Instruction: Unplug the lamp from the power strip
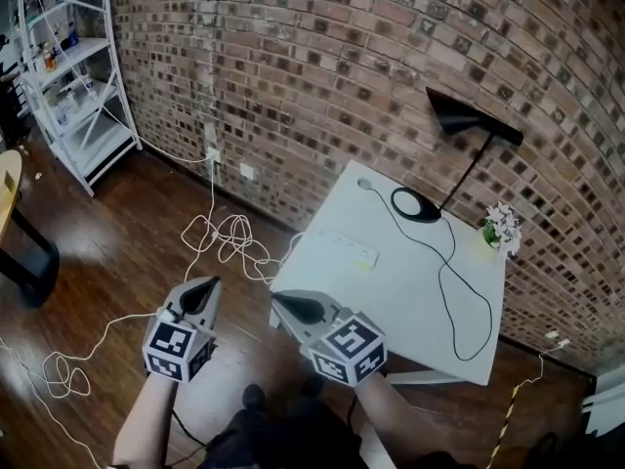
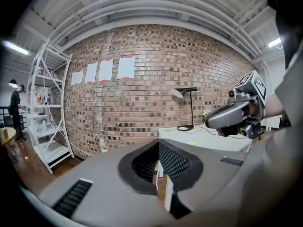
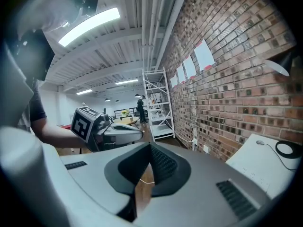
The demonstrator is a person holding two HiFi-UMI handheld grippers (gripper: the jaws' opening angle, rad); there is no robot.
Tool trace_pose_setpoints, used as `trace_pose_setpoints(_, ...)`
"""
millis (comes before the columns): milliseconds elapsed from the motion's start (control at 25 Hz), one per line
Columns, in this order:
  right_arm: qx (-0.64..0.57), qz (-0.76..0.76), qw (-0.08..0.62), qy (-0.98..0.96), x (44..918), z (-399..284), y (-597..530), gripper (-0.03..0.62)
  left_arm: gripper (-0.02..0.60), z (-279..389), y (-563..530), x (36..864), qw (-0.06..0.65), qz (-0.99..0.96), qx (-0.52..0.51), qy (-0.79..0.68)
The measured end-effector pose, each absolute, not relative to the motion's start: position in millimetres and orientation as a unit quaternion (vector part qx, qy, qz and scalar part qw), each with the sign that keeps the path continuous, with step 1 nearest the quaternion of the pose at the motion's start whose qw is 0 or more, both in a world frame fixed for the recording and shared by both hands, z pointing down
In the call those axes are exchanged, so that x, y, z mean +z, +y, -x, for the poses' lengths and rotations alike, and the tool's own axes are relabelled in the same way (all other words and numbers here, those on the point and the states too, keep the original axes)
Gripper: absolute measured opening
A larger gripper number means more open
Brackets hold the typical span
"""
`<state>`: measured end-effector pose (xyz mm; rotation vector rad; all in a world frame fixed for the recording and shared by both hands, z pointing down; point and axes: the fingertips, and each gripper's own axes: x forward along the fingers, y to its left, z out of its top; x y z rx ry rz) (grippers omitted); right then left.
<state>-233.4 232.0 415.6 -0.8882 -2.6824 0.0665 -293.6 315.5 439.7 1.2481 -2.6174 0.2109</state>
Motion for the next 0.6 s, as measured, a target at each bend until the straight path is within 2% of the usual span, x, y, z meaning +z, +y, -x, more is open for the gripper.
trace_pose_setpoints(280, 0.042, 0.187, 0.178, -0.965, 415.6, 214.7, 185.7, 0.000, -0.003, 280.7, 256.2, 457.9, 0.137, -0.499, 0.052, -0.854)
trace_pose_setpoints(600, 0.058, 0.121, 0.128, -0.983, 396.0, 163.4, 110.8, 0.002, -0.005, 230.6, 152.7, 433.3, 0.128, -0.592, 0.038, -0.795)
